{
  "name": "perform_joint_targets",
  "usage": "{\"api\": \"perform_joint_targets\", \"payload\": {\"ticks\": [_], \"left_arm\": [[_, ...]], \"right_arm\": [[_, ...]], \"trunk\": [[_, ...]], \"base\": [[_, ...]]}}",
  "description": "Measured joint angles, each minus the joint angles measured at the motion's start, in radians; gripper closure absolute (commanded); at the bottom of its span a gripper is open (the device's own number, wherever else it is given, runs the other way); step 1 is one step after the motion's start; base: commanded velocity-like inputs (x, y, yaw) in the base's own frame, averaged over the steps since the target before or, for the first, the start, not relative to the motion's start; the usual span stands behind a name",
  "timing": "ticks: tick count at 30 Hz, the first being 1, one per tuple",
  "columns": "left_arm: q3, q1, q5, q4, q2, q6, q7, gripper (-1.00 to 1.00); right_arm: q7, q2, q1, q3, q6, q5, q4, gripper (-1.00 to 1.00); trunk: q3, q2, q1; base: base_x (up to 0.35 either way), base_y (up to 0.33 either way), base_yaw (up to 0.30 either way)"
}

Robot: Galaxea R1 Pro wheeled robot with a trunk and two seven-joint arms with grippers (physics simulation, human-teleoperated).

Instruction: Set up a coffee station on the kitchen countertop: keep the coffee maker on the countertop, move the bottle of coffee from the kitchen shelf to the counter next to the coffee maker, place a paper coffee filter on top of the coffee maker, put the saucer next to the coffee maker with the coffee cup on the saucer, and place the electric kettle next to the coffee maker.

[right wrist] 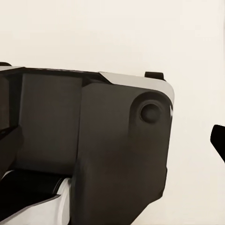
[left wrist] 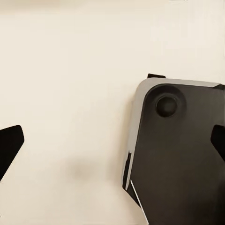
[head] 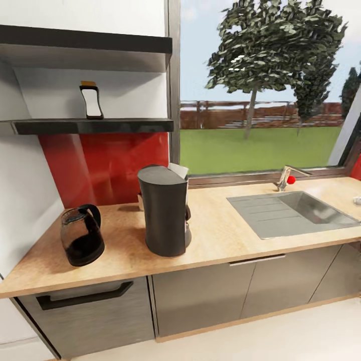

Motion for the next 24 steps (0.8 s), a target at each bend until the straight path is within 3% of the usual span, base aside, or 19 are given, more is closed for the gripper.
{"api": "perform_joint_targets", "payload": {"ticks": [16,24], "left_arm": [[-0.001,-0.011,-0.002,-0.014,0.008,-0.002,-0.002,-1.0],[0.0,-0.021,-0.008,-0.285,0.004,-0.001,-0.005,-1.0]], "right_arm": [[-0.002,-0.004,0.0,-0.003,-0.013,-0.002,-0.044,-1.0],[-0.002,-0.001,0.0,-0.002,-0.014,-0.002,-0.049,-1.0]], "trunk": [[0.0,0.0,0.0],[0.001,0.0,0.0]], "base": [[0.0,0.0,-0.007],[0.0,0.0,0.0]]}}
